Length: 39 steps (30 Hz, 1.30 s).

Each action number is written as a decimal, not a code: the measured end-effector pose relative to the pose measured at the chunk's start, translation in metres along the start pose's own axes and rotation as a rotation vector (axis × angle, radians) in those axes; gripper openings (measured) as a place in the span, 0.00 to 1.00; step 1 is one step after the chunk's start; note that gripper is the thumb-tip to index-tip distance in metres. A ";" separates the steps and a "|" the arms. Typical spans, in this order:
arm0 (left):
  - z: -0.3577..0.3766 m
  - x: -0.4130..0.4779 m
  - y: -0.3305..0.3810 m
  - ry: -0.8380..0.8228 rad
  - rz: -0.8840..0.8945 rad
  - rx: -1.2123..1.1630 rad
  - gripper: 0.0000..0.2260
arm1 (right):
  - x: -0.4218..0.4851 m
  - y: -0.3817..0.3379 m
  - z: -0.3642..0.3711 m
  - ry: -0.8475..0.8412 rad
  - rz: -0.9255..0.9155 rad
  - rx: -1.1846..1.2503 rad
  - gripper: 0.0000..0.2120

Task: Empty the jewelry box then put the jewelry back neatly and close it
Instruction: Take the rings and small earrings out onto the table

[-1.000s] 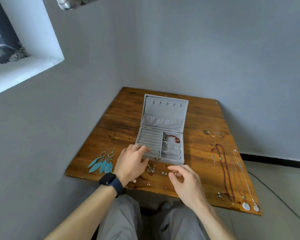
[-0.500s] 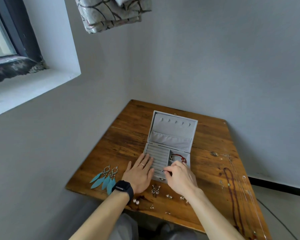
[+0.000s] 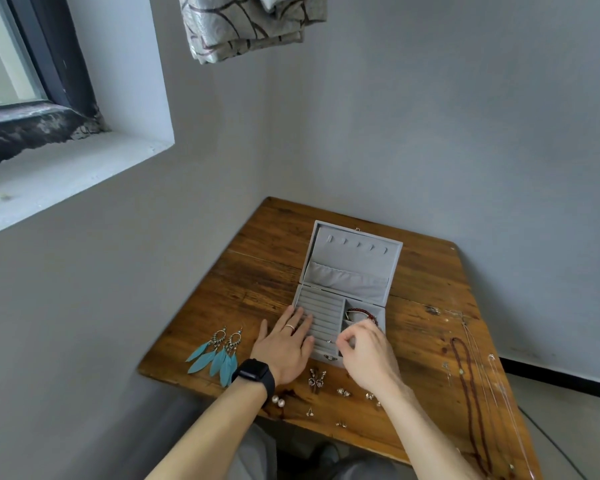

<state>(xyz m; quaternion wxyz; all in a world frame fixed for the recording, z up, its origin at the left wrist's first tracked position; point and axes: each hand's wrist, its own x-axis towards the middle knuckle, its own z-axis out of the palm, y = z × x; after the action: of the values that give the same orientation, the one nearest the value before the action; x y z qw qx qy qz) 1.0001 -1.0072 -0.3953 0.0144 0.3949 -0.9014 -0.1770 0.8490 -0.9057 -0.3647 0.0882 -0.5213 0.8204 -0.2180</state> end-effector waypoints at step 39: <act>-0.010 0.020 0.048 0.190 0.165 0.378 0.05 | -0.138 0.075 0.022 0.225 0.332 0.768 0.03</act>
<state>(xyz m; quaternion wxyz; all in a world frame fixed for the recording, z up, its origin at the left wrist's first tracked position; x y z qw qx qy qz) 0.9540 -0.9941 -0.3723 0.0395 0.3303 -0.9424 0.0348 0.8564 -0.7614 -0.4293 0.2199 -0.2845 0.7569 -0.5457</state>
